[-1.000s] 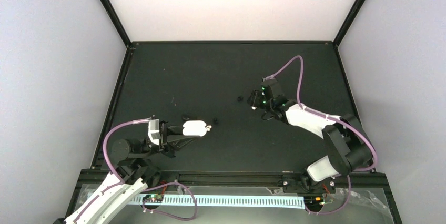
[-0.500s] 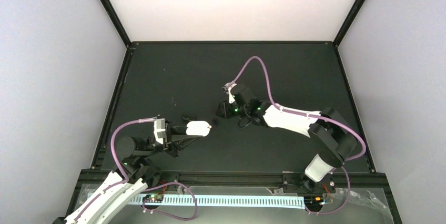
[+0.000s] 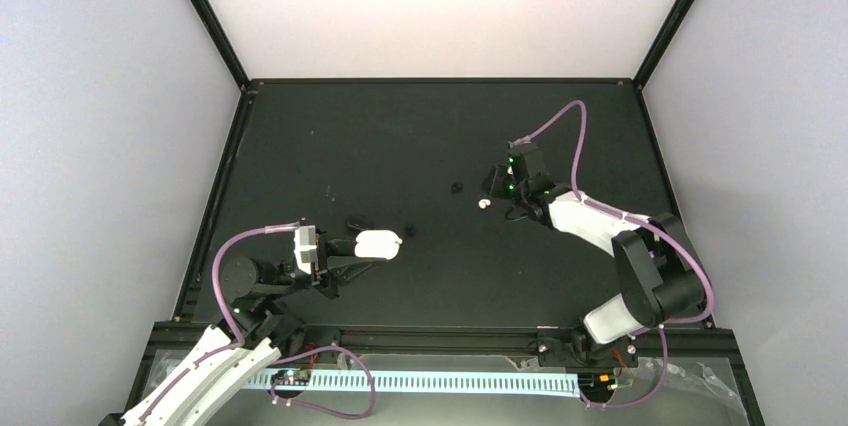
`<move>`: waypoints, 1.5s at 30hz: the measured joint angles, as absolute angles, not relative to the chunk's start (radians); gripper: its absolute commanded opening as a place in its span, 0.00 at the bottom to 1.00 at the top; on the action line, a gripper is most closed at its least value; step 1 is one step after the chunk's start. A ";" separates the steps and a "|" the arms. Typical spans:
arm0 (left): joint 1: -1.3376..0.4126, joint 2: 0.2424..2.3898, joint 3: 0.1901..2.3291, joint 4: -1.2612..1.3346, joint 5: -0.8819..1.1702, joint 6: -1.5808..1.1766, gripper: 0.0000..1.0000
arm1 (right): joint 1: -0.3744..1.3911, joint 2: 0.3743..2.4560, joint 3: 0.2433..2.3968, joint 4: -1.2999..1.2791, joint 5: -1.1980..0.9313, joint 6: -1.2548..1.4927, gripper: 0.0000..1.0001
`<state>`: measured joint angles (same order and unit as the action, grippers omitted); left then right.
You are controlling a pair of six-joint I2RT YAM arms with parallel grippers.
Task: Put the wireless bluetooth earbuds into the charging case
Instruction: Pick up the earbud from the center of the board.
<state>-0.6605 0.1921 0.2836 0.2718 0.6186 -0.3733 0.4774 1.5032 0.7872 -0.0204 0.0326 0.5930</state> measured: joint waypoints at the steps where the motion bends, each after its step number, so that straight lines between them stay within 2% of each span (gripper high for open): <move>1: -0.661 0.192 0.284 0.272 0.619 -0.373 0.01 | 0.457 1.510 0.780 -0.014 0.023 0.603 0.51; 11: -0.661 0.192 0.284 0.268 0.627 -0.369 0.02 | 0.410 1.613 0.770 0.017 -0.064 0.638 0.55; 22: -0.661 0.192 0.284 0.268 0.628 -0.369 0.02 | 0.410 1.691 0.802 0.042 -0.109 0.637 0.53; 45: -0.661 0.199 0.284 0.270 0.633 -0.369 0.02 | 0.457 1.620 0.711 0.065 -0.182 0.627 0.51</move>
<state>-0.6605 0.1989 0.2840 0.2699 0.6327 -0.3695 0.4568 1.6196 0.7113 0.0647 -0.1818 0.6266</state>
